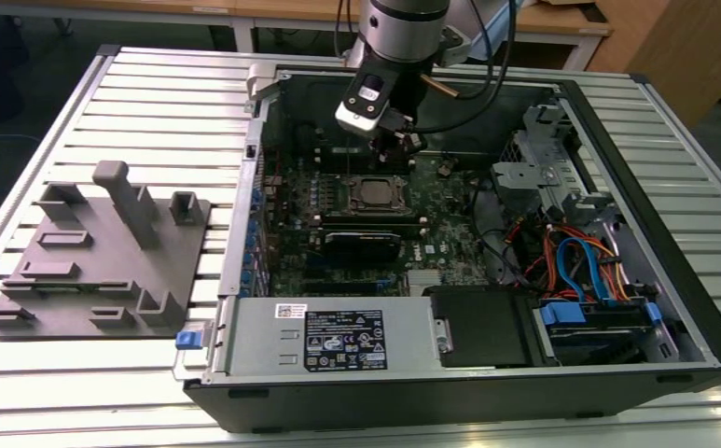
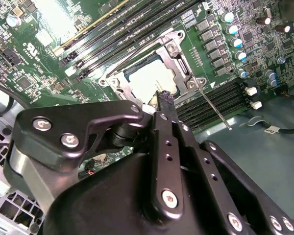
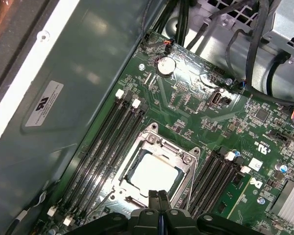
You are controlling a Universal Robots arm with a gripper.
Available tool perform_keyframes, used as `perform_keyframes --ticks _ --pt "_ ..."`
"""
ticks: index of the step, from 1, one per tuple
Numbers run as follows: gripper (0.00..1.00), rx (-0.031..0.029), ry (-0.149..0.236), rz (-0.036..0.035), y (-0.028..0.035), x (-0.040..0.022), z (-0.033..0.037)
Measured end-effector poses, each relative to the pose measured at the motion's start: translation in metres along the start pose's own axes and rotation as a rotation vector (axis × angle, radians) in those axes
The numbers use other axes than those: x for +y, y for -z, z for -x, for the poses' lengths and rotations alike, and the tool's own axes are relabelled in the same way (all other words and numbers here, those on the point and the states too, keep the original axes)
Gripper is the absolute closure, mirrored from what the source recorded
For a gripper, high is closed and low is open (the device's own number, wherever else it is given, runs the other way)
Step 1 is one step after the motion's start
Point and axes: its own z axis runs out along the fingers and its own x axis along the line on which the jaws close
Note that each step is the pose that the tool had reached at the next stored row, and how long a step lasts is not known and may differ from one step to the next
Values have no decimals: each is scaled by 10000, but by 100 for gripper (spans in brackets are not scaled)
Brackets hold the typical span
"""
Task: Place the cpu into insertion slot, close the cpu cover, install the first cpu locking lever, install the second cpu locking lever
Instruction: 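Install the first cpu locking lever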
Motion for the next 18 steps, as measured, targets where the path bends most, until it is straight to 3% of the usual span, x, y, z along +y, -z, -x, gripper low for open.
perform_keyframes --ticks 7,18 --pt "90 -1 44 -1 0 0 0" --pt "90 1 849 -19 0 0 0"
